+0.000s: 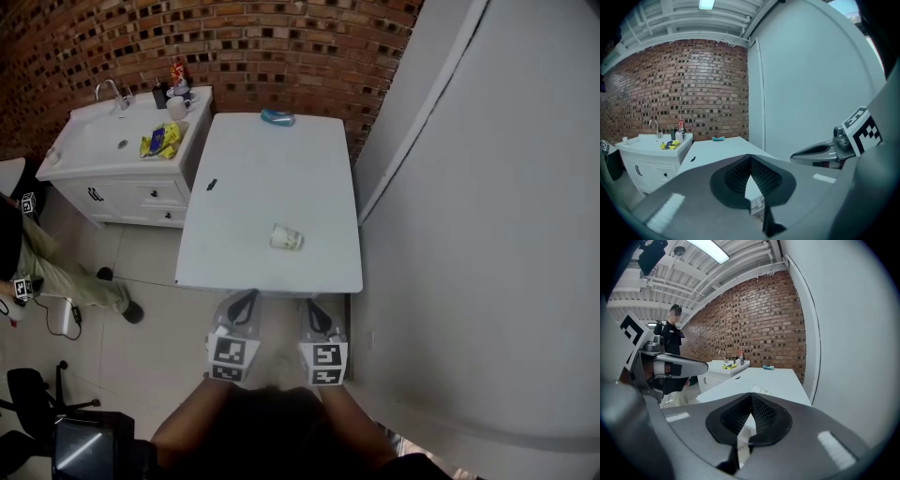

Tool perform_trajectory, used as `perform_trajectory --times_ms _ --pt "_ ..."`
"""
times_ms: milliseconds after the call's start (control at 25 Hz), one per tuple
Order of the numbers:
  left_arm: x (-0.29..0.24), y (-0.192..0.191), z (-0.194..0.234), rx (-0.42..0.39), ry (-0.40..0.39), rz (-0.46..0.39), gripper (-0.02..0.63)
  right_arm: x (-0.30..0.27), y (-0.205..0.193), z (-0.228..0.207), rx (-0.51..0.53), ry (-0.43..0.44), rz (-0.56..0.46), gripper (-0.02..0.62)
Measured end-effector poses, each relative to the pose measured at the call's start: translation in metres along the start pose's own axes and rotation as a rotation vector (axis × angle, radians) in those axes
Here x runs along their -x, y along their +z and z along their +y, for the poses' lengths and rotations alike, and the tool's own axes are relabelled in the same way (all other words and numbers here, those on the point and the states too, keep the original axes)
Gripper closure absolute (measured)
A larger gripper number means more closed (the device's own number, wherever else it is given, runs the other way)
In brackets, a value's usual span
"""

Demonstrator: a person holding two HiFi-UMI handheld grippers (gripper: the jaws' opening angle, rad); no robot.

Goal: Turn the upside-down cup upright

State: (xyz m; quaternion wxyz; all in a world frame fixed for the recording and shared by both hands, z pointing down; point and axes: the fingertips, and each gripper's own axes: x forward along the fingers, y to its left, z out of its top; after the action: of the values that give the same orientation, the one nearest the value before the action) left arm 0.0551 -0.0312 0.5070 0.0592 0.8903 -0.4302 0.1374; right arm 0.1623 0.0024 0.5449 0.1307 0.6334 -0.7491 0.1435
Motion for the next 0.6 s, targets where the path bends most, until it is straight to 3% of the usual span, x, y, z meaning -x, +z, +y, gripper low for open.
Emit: perform_trajectory --times_ms 600 --pt "-0.020 0.009 0.006 -0.018 0.026 0.008 0.612 -0.025 -0.003 -0.018 0.009 0.023 0.015 0.581"
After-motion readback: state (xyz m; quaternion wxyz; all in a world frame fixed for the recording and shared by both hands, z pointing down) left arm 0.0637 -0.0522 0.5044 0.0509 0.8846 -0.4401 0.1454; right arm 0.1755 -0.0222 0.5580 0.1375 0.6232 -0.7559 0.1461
